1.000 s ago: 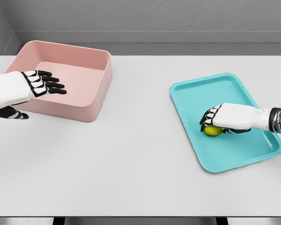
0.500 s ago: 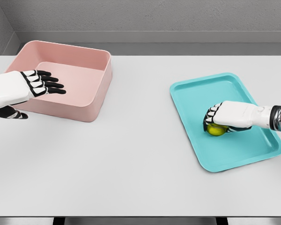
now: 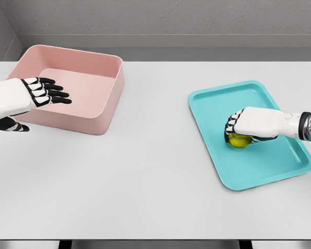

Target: Put the tennis from the blue tray into the pink basket with both arms

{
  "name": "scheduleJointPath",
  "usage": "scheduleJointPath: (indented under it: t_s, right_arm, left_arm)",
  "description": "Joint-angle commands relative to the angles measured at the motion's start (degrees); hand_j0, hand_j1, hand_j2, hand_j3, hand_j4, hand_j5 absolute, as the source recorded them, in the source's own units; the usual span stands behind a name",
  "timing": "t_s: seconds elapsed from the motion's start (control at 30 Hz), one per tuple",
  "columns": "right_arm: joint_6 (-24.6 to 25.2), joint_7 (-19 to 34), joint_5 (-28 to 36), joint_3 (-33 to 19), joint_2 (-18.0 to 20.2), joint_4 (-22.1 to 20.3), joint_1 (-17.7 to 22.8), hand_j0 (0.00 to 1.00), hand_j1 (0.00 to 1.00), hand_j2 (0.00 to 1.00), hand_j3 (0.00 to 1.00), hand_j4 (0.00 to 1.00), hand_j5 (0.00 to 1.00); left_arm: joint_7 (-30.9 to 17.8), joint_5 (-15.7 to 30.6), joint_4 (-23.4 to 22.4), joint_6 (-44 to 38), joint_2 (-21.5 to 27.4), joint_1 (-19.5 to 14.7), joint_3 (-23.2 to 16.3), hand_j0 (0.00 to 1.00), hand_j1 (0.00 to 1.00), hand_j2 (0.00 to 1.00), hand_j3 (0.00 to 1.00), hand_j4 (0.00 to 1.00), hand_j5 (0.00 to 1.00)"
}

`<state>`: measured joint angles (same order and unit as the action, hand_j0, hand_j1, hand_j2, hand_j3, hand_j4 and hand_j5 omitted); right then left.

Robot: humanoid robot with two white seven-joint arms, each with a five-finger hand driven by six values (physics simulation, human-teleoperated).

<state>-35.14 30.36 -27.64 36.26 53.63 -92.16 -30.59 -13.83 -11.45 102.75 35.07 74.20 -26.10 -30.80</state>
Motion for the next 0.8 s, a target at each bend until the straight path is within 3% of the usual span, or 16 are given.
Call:
scheduleJointPath:
  t_s: [0.0, 0.53, 0.77]
  right_arm:
    - [0.14, 0.23, 0.30, -0.49, -0.02, -0.74, 0.00, 0.54, 0.54, 0.54, 0.54, 0.54, 0.54]
    - [0.14, 1.11, 0.39, -0.31, -2.04, -2.94, -2.81, 0.50, 0.50, 0.50, 0.50, 0.50, 0.50]
    - [0.14, 1.63, 0.30, -0.22, -4.85, -3.29, -2.99, 0.50, 0.50, 0.50, 0.50, 0.50, 0.50]
  left_arm:
    - [0.03, 0.38, -0.01, -0.07, 0.07, 0.00, 0.04, 1.00, 1.00, 1.00, 1.00, 1.00, 1.00]
    - [0.03, 0.47, 0.08, -0.07, -0.02, 0.00, 0.04, 1.00, 1.00, 1.00, 1.00, 1.00, 1.00]
    - [0.03, 0.47, 0.35, -0.07, -0.02, 0.00, 0.04, 1.00, 1.00, 1.00, 1.00, 1.00, 1.00]
